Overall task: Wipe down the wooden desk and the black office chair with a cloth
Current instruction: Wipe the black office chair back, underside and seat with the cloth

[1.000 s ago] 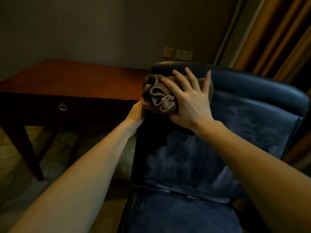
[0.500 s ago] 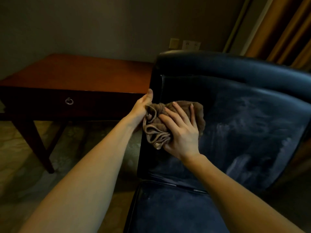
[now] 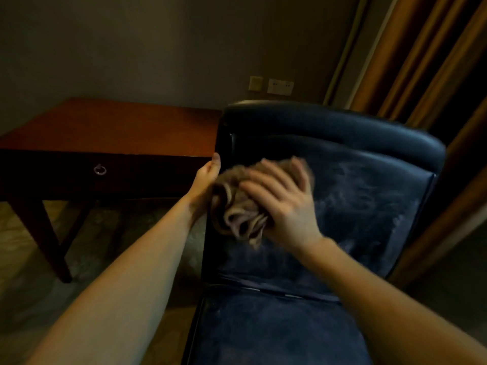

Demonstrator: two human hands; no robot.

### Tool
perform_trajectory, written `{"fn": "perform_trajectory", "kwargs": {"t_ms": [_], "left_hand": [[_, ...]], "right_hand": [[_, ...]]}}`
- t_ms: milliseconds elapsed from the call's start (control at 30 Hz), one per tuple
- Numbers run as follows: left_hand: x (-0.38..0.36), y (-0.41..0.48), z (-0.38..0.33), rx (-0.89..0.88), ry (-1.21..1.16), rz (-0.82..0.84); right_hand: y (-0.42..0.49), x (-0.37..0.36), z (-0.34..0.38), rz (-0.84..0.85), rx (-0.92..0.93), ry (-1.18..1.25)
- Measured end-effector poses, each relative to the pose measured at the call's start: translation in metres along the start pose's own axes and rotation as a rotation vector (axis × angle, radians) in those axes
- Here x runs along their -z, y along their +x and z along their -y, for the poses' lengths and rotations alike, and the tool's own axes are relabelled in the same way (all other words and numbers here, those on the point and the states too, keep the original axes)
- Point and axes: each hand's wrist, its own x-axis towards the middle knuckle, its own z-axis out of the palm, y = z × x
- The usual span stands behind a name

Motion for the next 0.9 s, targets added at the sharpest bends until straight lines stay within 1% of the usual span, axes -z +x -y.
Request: {"fn": "perform_trajectory", "kwargs": {"t_ms": [67, 133, 200, 267, 300, 400, 467, 533, 633, 700, 800, 900], "left_hand": [[-0.002, 0.000, 0.006, -0.036, 0.050, -0.019], [-0.002, 0.002, 0.009, -0.066, -0.001, -0.061], [-0.003, 0.003, 0.006, -0.050, -0.070, -0.073], [-0.005, 0.003, 0.006, -0.021, -0.141, -0.042], [-0.006, 0.003, 0.007, 0.000, -0.177, -0.037], [-0.006, 0.010, 0.011, 0.036, -0.298, -0.027], [-0.006, 0.010, 0.011, 0.086, -0.357, 0.009], [-0.008, 0.015, 0.014, 0.088, -0.293, 0.015], [-0.012, 0.023, 0.017, -0.011, -0.130, -0.113], [-0.013, 0.026, 0.019, -0.065, -0.058, -0.151], [-0.010, 0.025, 0.028, -0.123, 0.063, -0.115], [-0.007, 0.023, 0.032, -0.118, 0.085, -0.082]], "right_hand": [[0.028, 0.005, -0.013, -0.083, -0.032, -0.102], [0.050, -0.001, -0.028, -0.078, -0.070, -0.199], [0.055, -0.016, -0.035, 0.038, -0.150, -0.236], [0.045, -0.039, -0.030, 0.141, -0.229, -0.209], [0.036, -0.050, -0.025, 0.134, -0.253, -0.187], [0.008, -0.081, -0.006, -0.008, -0.298, -0.094], [-0.008, -0.096, 0.006, -0.057, -0.313, -0.051], [-0.023, -0.109, 0.016, -0.074, -0.336, -0.031], [-0.040, -0.118, 0.024, -0.099, -0.356, -0.008], [-0.049, -0.121, 0.028, -0.117, -0.350, 0.001], [-0.068, -0.126, 0.036, -0.117, -0.317, 0.008], [-0.092, -0.131, 0.042, -0.054, -0.263, 0.017]]}}
